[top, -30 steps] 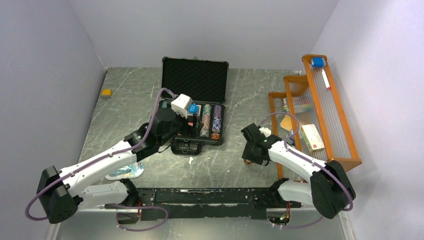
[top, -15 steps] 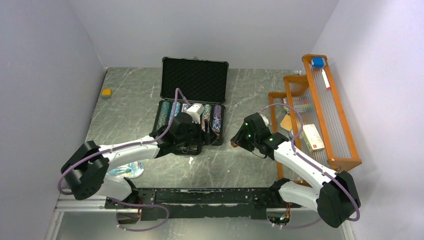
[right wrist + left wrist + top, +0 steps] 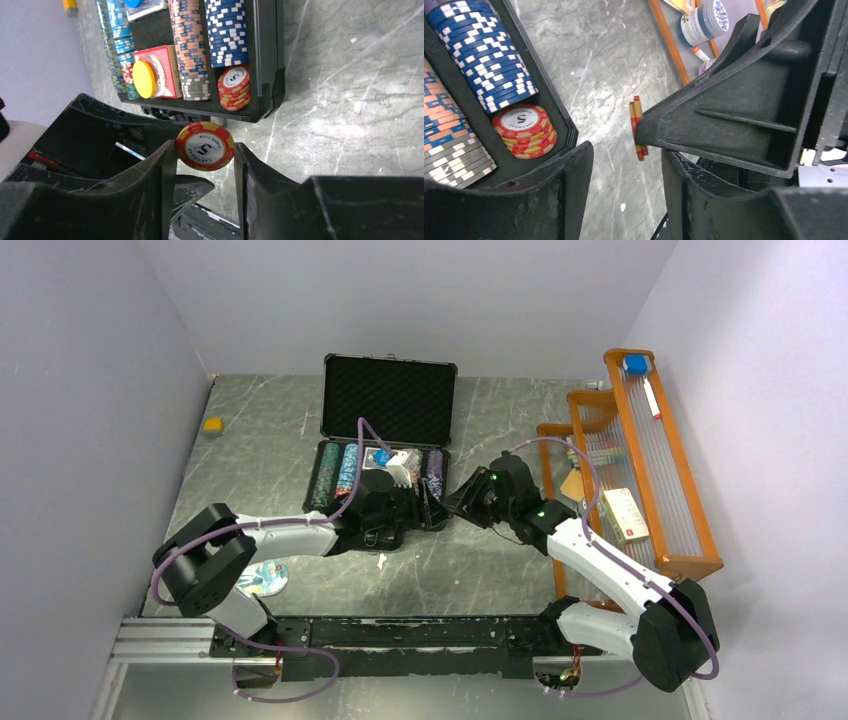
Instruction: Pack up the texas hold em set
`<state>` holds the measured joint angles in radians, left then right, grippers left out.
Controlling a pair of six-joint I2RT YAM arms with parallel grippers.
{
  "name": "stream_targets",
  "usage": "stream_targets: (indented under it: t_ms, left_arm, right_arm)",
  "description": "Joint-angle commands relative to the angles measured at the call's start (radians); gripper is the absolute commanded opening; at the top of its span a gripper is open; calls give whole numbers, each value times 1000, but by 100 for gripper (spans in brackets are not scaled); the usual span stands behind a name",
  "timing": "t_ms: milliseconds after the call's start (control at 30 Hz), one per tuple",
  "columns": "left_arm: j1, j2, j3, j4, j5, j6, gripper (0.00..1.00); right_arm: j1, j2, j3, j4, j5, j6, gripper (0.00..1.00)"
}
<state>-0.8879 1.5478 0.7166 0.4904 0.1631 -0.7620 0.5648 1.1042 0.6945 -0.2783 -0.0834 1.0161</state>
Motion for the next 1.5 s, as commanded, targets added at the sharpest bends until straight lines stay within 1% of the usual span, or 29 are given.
stream_targets:
  t_ms: [0,200,367,433,500,567,600,700,733,833,900,967,1067,1133,1300,1467]
  left_arm:
    - [-8,-1,-9,119,-33,-54,54]
    - [-8,-12,-46,181,-100,-107,38]
    - [-8,-13,-57,201,-117,-106,15]
    - [-8,-20,-58,197,-129,-87,8]
    - [-8,-28,-57,191,-130,-62,7]
    - [-8,-39,-49,164,-120,-25,7]
    - [-8,-46,-40,139,-112,-4,7]
    - [-8,-66,-5,28,-65,96,7]
    - [-8,-74,13,-22,-50,137,7]
    - [-8,-89,77,-204,22,287,7]
    - [-8,-83,145,-355,97,441,7]
    - [-8,-64,211,-491,135,556,7]
    - [-9,-25,316,-683,126,709,7]
    - [-9,-3,366,-766,109,800,7]
    - [-10,77,504,-939,128,935,7]
    - [-9,168,587,-1027,122,1000,7]
  right_arm:
    - [2,-5,9,54,-51,28,38]
    - [2,-2,-5,69,-74,38,38]
    - [1,5,-16,89,-96,45,39]
    - [1,6,-19,93,-98,44,40]
    - [-1,3,-21,100,-98,38,46]
    - [-11,2,-14,94,-97,17,56]
    - [-20,-1,-8,92,-100,-6,60]
    - [-97,-9,9,77,-122,-62,71]
    - [-133,-13,11,74,-133,-77,72]
    - [-222,-31,3,72,-153,-107,73]
    - [-259,-34,-6,68,-156,-125,73]
    - [-288,-32,-22,73,-173,-135,73]
    - [-324,-27,-65,97,-207,-136,73]
    - [-347,-27,-93,108,-228,-139,72]
    - [-387,-32,-143,116,-253,-162,72]
    - [-409,-30,-162,120,-270,-174,72]
